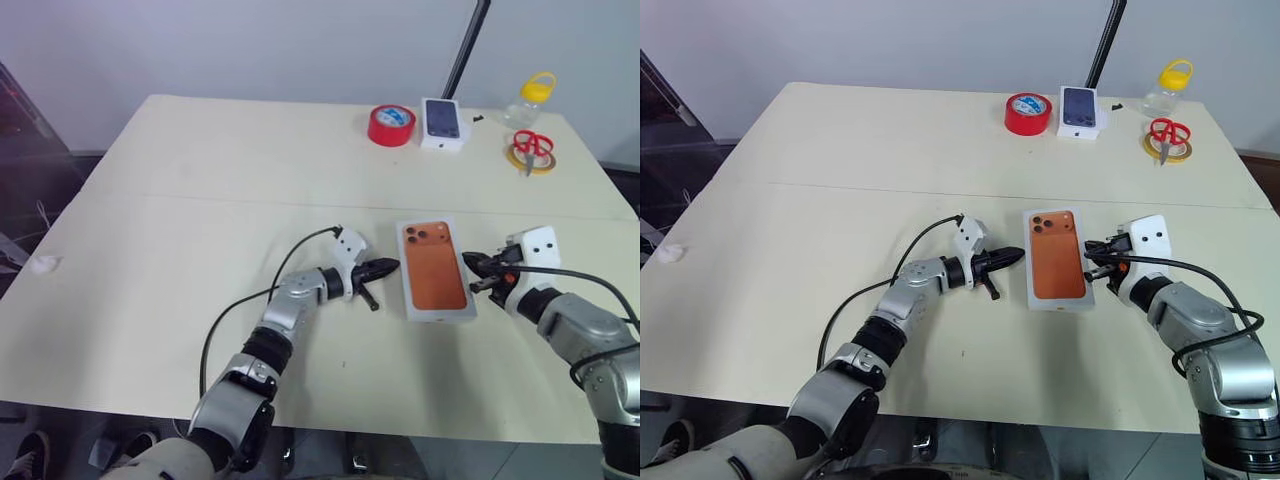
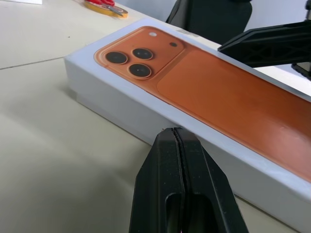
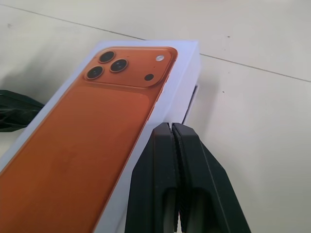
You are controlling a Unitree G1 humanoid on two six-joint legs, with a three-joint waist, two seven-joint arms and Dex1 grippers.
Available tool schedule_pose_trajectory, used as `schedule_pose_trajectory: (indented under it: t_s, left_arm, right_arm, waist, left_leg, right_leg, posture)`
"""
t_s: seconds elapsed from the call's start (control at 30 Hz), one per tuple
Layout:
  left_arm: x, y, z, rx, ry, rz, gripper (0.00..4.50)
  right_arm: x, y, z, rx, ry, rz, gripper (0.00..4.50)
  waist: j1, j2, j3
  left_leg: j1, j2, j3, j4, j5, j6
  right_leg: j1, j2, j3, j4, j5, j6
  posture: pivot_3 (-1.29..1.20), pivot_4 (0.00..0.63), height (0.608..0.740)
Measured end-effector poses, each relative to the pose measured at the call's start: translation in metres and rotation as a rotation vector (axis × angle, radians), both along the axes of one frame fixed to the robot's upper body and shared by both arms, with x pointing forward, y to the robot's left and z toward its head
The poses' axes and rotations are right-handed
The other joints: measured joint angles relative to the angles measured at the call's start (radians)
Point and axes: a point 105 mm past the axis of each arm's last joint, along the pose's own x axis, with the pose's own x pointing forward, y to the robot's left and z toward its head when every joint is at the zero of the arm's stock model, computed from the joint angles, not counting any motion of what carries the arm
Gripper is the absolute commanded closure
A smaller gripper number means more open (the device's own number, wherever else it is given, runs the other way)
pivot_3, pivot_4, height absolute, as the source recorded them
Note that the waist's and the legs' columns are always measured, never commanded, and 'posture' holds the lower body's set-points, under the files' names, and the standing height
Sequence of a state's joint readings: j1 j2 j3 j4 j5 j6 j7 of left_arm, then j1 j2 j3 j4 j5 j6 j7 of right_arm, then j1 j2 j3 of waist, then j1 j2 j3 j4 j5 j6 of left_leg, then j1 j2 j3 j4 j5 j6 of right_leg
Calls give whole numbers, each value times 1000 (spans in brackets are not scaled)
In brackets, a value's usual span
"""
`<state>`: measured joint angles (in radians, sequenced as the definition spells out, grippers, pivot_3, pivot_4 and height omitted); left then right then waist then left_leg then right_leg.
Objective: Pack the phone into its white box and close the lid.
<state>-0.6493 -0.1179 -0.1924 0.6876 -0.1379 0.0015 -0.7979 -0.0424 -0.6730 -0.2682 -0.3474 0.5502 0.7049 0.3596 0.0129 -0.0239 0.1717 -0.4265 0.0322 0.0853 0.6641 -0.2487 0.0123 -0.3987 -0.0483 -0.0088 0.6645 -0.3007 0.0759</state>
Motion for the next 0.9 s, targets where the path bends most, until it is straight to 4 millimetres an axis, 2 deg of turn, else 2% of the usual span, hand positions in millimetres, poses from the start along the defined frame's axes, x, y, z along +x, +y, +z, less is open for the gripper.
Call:
schedule_pose_trajectory:
  t_s: [0.3,0.6,0.67,0.77,0.83,0.9]
  left_arm:
    - [0,-4,2,7,-17,-7,4500]
    - [4,2,5,12,-37,9,4500]
    - [8,1,16,-2,-53,10,4500]
    - [12,-10,47,-52,-116,-7,4500]
    - [14,-19,62,-72,-140,-14,4500]
    - [17,-23,62,-52,-139,-15,4500]
  right_arm:
    - [1,-5,-13,-24,38,-36,4413]
    - [1,-2,-15,-49,43,-5,4413]
    - [5,-1,-3,-21,6,17,4413]
    - [8,3,18,36,-58,70,4413]
    - [5,10,19,61,-58,122,4413]
    - [1,12,14,75,-38,145,4413]
  waist:
    - [0,0,0]
    - [-4,0,0]
    - [-4,1,0]
    - [0,0,0]
    - [2,0,0]
    - [0,0,0]
  left_leg:
    - [0,0,0,0,0,0]
    - [0,0,0,0,0,0]
    - [0,0,0,0,0,0]
    - [0,0,0,0,0,0]
    - [-1,0,0,0,0,0]
    - [-1,0,0,0,-1,2]
  right_leg:
    - [0,0,0,0,0,0]
    - [-1,0,0,0,0,0]
    - [-1,0,0,0,0,0]
    - [0,1,0,0,0,0]
    - [0,1,0,0,0,0]
    - [0,1,0,-1,0,1]
  posture:
    - [0,150,740]
    - [0,150,740]
    - [0,150,740]
    - [0,150,740]
    - [0,150,740]
    - [0,150,740]
